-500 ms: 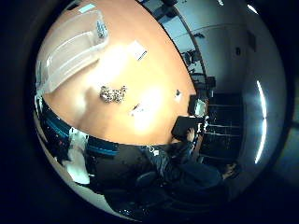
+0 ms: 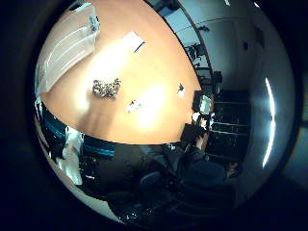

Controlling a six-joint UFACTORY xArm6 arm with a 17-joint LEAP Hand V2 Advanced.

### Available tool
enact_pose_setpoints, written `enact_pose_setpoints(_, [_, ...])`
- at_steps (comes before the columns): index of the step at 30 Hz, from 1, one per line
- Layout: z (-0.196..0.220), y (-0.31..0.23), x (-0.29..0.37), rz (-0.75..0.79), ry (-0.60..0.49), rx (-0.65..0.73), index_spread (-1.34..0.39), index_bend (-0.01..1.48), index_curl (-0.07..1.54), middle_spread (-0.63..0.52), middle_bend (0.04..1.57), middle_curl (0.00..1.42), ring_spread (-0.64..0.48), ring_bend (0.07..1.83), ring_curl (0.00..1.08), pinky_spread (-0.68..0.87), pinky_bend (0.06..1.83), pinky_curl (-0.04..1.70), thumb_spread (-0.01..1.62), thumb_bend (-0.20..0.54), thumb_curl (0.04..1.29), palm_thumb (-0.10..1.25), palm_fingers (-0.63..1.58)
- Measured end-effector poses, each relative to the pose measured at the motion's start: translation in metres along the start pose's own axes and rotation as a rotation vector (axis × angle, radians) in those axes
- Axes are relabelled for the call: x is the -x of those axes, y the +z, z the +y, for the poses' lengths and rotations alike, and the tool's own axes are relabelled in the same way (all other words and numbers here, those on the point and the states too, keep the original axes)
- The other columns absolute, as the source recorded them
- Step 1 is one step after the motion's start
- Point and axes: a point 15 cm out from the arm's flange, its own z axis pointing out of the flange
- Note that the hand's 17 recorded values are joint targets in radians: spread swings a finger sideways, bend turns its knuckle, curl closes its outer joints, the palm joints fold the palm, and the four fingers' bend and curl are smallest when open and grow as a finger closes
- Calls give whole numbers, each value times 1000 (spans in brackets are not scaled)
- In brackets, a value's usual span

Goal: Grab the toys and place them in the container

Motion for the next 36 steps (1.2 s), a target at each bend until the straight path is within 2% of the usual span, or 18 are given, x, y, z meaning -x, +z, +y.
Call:
enact_pose_setpoints(9, [-1, 50, -81, 34, 103, 27, -401, 142, 237, -5, 194, 337, 167, 303, 251, 405, 468, 307, 999, -36, 263, 416, 77])
enact_pose_setpoints(16, [-7, 111, -115, -41, 143, 42, -385, 163, 254, 61, 184, 313, 188, 292, 253, 394, 471, 309, 971, -35, 260, 329, -4])
enact_pose_setpoints(21, [-3, 173, -95, -147, 141, 79, -385, 158, 258, 74, 186, 305, 190, 281, 255, 388, 458, 308, 955, -31, 260, 289, -11])
enact_pose_setpoints(29, [-1, 253, -70, -175, 130, 87, -385, 157, 258, 63, 193, 309, 191, 265, 256, 384, 430, 307, 954, -27, 267, 290, -3])
enact_pose_setpoints(36, [-6, 284, -63, -207, 133, 104, -384, 160, 261, 61, 191, 310, 191, 259, 259, 386, 419, 310, 956, -29, 271, 294, 0])
